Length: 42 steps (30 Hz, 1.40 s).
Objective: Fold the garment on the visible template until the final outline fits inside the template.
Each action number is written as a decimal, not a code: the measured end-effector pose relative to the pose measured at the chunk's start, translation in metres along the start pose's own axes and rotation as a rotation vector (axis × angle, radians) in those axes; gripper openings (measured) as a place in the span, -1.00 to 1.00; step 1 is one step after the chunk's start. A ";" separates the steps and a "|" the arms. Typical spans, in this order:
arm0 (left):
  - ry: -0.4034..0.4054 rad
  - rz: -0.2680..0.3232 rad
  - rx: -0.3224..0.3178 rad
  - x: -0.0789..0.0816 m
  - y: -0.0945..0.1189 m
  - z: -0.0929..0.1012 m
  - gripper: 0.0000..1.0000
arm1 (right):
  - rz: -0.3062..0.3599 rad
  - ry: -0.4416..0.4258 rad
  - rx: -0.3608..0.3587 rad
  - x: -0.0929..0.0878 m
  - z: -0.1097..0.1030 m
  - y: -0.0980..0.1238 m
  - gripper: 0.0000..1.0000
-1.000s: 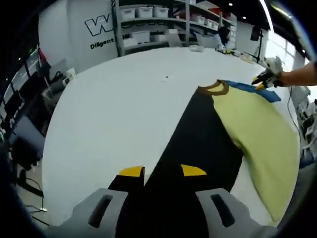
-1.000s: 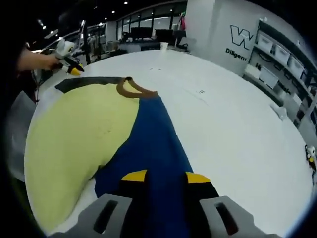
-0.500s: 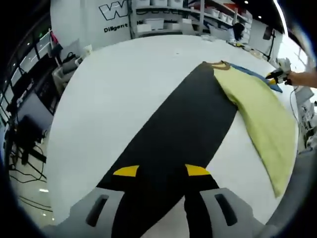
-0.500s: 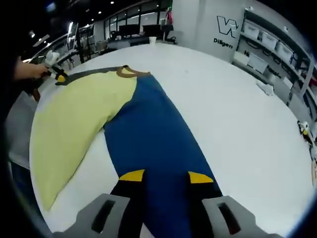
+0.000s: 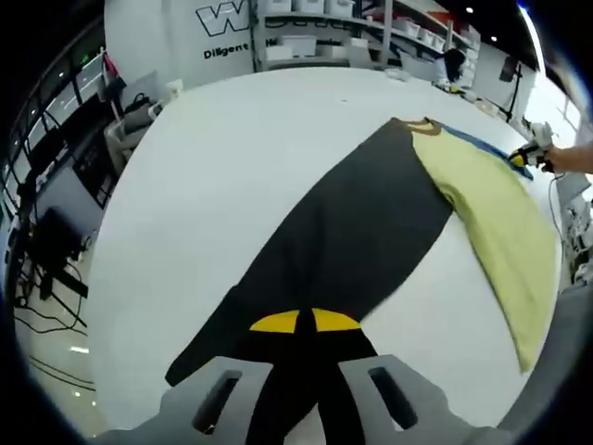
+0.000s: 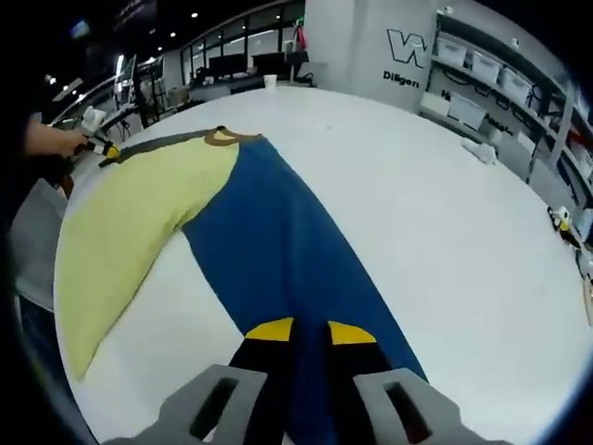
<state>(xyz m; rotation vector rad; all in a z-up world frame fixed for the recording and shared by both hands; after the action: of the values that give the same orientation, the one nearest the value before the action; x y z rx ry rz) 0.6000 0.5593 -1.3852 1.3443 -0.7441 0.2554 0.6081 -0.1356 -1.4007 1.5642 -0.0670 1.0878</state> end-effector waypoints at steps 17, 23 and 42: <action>0.018 0.001 0.017 0.004 -0.002 -0.013 -0.85 | -0.062 0.002 0.054 -0.006 0.021 0.011 -0.72; 0.032 0.011 0.019 0.006 -0.004 -0.017 -0.85 | -0.047 0.012 0.042 -0.005 0.024 0.010 -0.76; 0.062 0.027 0.053 0.009 0.005 -0.027 -0.77 | -0.074 0.020 0.017 0.005 0.019 0.012 -0.59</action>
<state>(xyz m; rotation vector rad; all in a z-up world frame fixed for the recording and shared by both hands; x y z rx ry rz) 0.6128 0.5833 -1.3773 1.3711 -0.7087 0.3389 0.6153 -0.1527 -1.3864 1.5588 0.0139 1.0487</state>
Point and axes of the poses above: the point that each gripper's makers call its tool centre point, and the gripper's own axes: y roughly backward along the fingers, z roughly to its right, x roughly out of its top, the point moved 6 cm from there along y, roughly backward along the fingers, and after that the axes turned 5 degrees about y, right-handed, at the moved point
